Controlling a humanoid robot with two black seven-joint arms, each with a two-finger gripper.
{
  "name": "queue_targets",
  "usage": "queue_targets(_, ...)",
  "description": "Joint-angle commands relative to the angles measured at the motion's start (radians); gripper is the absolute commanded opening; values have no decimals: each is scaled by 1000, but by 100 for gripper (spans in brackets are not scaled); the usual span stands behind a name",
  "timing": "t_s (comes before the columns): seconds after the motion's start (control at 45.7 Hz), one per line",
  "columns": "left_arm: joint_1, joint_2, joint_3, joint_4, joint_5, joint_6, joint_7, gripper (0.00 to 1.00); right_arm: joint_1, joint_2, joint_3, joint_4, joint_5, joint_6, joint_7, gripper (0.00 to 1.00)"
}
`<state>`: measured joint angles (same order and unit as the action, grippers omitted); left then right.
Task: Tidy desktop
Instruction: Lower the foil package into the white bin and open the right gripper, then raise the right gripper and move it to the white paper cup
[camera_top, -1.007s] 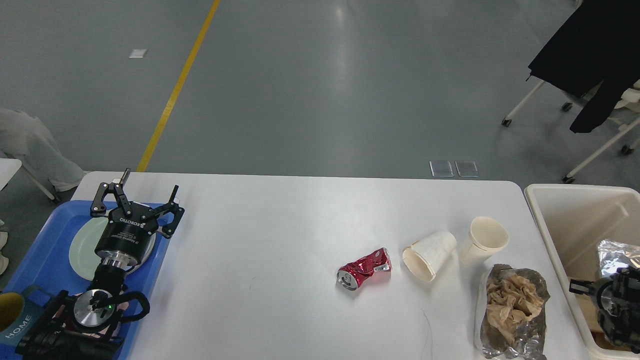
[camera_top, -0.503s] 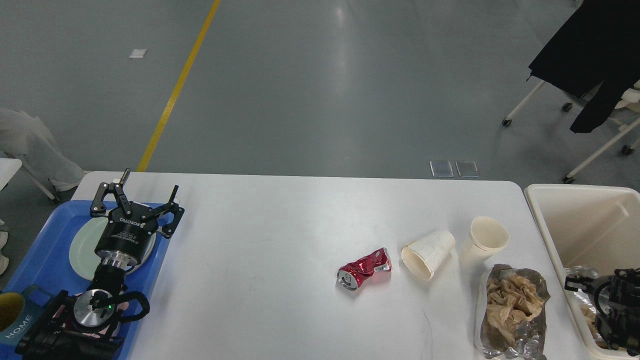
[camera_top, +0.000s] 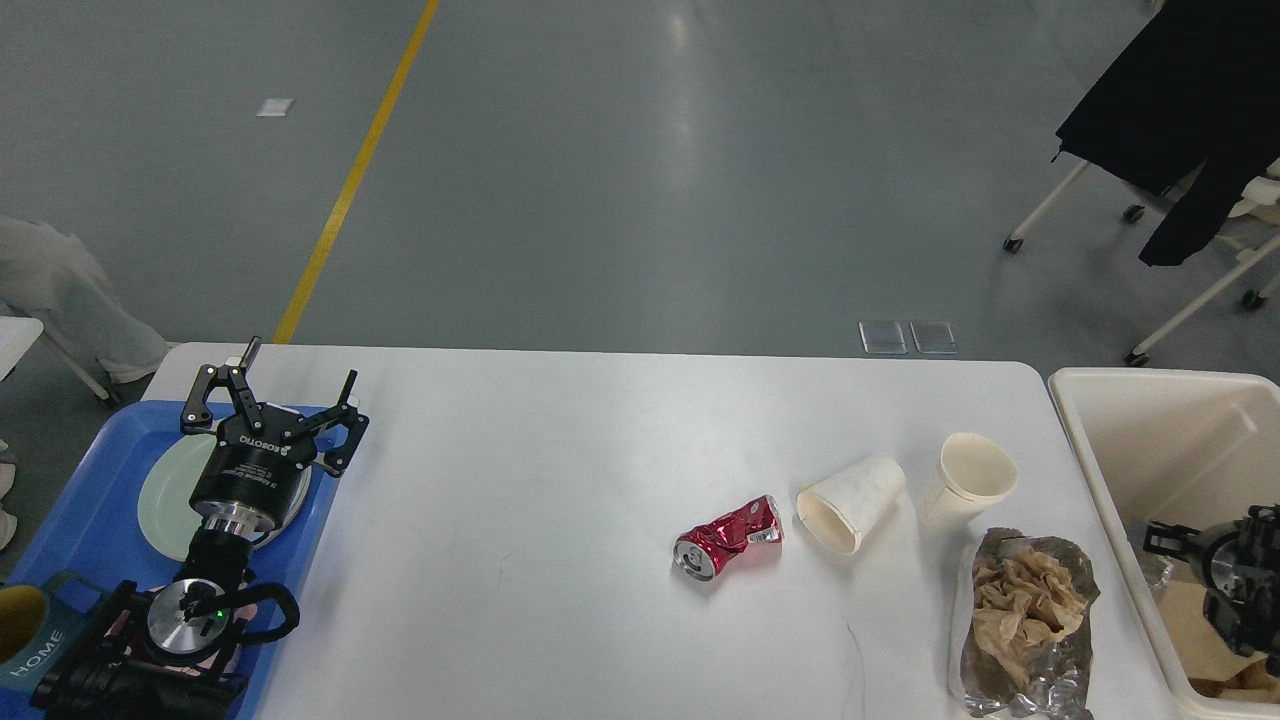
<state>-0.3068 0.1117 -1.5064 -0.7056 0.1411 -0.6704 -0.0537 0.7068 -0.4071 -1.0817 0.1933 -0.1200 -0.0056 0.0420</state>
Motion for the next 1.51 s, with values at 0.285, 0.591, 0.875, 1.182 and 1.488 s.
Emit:
queue_targets(0.285,0,-1,0,0,0,0,0,97,614,-150,-153,653,-44,134,-207,100)
queue_targets(0.591,0,-1,0,0,0,0,2,97,1200,-62,-250,1043,-38,514,-249,100)
queue_targets(0.875,0,-1,0,0,0,0,0,97,1562,94,-254,1279,-27,783,-249,100)
queue_targets(1.182,0,-1,0,0,0,0,0,97,1692,175,-216,1489,5,546,-240,99)
queue_targets(1.488,0,-1,0,0,0,0,2,97,1622,177,-138,1479,46,559,-234,100)
